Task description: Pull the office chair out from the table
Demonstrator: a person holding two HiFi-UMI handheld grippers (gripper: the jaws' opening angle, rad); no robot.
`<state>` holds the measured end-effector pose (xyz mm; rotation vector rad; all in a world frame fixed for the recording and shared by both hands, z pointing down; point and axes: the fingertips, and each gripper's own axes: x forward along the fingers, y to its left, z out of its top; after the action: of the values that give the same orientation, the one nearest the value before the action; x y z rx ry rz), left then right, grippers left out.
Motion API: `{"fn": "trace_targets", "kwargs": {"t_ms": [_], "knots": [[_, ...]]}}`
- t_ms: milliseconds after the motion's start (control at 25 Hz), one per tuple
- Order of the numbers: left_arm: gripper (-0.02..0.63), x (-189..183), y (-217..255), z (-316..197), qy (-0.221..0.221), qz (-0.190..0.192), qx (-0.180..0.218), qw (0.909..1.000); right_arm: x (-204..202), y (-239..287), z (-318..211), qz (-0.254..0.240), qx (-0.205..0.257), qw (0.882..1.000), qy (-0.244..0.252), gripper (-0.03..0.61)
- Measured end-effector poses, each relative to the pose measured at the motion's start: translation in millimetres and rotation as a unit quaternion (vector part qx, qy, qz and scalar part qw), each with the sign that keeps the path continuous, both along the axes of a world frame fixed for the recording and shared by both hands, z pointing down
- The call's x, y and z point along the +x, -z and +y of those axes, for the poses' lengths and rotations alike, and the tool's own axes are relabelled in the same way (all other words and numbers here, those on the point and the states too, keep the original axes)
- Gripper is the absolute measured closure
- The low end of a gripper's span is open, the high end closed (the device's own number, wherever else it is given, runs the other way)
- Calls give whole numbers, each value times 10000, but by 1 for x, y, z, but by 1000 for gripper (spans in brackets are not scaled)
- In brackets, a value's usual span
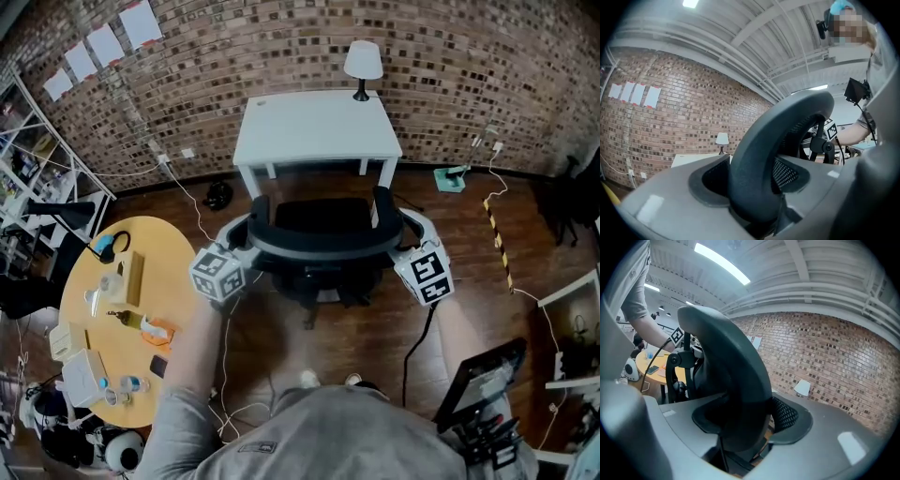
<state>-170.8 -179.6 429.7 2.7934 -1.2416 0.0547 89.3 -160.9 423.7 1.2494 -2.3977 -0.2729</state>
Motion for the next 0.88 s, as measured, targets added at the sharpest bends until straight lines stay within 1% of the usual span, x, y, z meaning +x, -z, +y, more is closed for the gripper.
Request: {"fn": "trace_targets", "kwargs": {"t_ms": [320,560,680,880], "knots": [[337,4,2,33,261,37,-97,9996,4,2,30,-93,77,9997,222,308],[331,0,6,45,439,99,-24,9990,1,8,41,-167,239,9991,305,308],[331,-1,4,55,437,103,-35,9990,-1,5,51,-176,170,9993,299,308],[334,0,1,70,309,123,-29,9994,1,2,67,-152,131,9996,185,307]]}}
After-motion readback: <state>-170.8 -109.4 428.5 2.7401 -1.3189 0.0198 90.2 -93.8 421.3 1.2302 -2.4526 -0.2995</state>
